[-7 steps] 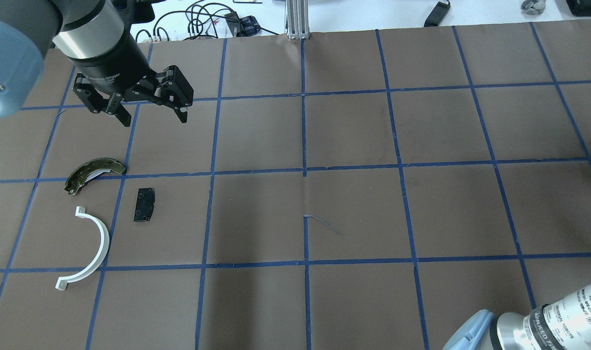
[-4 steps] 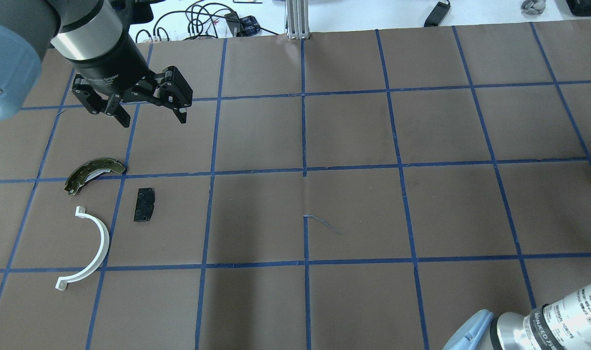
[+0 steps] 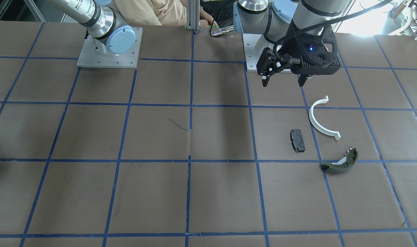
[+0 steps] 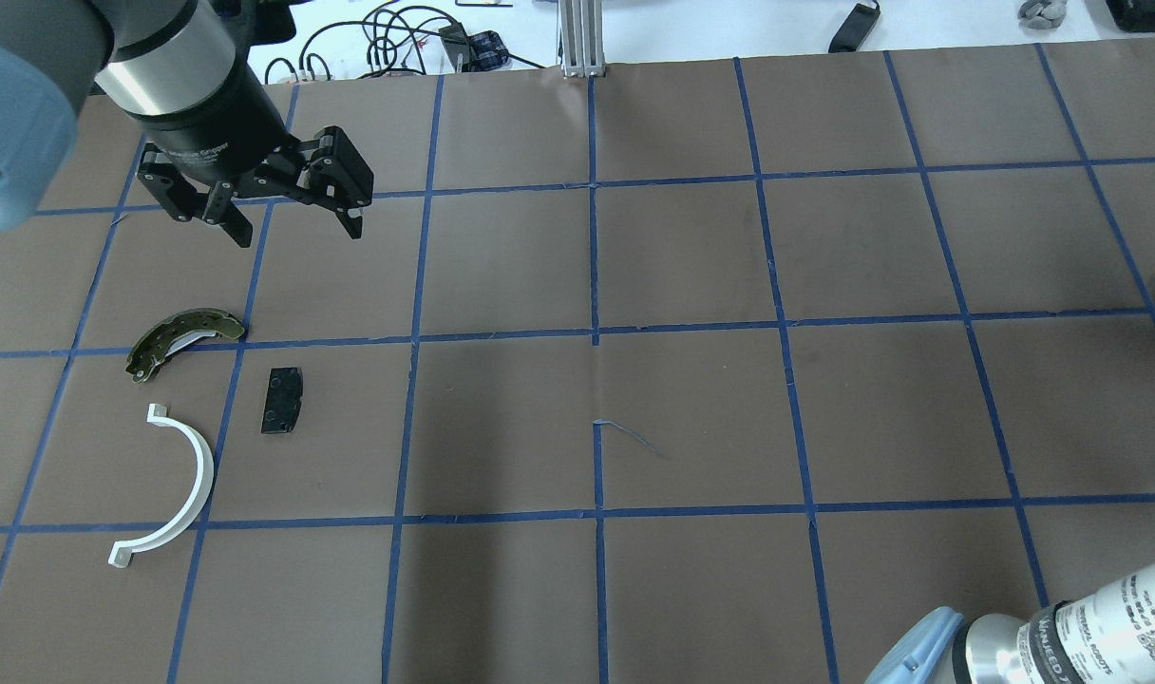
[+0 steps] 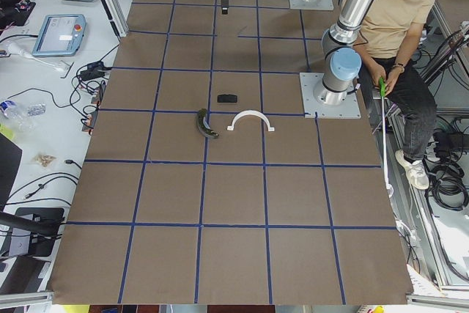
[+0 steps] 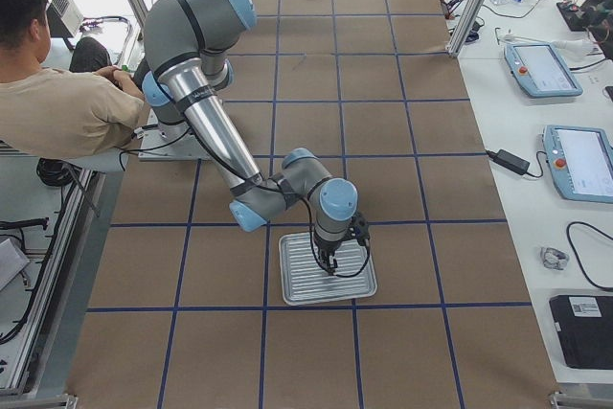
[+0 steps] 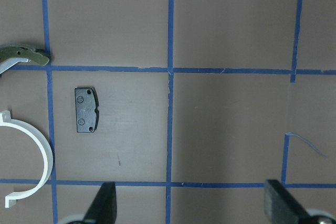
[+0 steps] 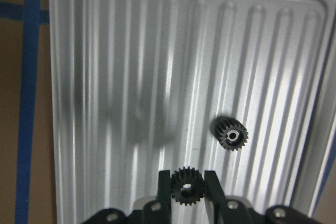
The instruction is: Place bearing gear from tray to pile
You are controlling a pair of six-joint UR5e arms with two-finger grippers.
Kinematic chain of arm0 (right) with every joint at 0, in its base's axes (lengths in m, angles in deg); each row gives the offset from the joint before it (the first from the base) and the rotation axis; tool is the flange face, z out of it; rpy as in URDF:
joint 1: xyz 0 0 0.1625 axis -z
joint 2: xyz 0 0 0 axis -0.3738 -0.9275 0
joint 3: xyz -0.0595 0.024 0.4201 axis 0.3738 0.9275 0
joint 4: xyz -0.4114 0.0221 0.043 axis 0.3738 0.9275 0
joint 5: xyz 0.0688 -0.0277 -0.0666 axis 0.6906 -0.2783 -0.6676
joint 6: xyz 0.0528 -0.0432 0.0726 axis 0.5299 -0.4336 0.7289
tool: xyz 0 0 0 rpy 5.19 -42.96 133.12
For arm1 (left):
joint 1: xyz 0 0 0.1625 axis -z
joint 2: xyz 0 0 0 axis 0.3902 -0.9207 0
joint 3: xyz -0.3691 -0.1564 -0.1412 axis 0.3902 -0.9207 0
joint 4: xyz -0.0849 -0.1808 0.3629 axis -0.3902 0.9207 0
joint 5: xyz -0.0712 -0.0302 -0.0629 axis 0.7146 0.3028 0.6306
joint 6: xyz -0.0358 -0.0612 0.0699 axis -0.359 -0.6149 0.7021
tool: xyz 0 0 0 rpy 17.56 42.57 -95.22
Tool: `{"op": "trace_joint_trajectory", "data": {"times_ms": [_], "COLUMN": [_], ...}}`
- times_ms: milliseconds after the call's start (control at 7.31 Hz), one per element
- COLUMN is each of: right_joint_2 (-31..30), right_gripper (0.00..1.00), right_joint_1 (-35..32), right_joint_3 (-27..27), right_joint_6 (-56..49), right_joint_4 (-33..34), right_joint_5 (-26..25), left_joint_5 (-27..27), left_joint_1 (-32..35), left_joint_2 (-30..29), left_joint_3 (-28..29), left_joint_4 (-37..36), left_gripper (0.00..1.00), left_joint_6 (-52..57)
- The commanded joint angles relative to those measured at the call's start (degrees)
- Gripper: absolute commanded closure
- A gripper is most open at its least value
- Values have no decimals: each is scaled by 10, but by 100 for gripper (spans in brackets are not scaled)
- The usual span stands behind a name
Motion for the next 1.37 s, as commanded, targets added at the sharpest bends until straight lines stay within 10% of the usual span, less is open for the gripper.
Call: {"op": "trace_joint_trajectory", "data": {"times_ms": [0, 684, 1232], "right_joint_2": [-51, -173, -130], "right_gripper": [98, 95, 96], "right_joint_1": [-70, -373, -641], "right_joint_3": [-2, -123, -120], "right_joint_6": [38, 327, 729], "right_joint_4": [-75, -73, -63], "right_joint_5": [0, 5, 54], "left_joint_5": [1, 3, 1], "left_joint_1": [0, -1, -3], "left_joint_2": [0, -3, -3], "left_joint_3": [0, 3, 1], "left_joint_4": [0, 0, -1], "left_gripper": [0, 0, 0], "left_joint_6": [0, 1, 0]}}
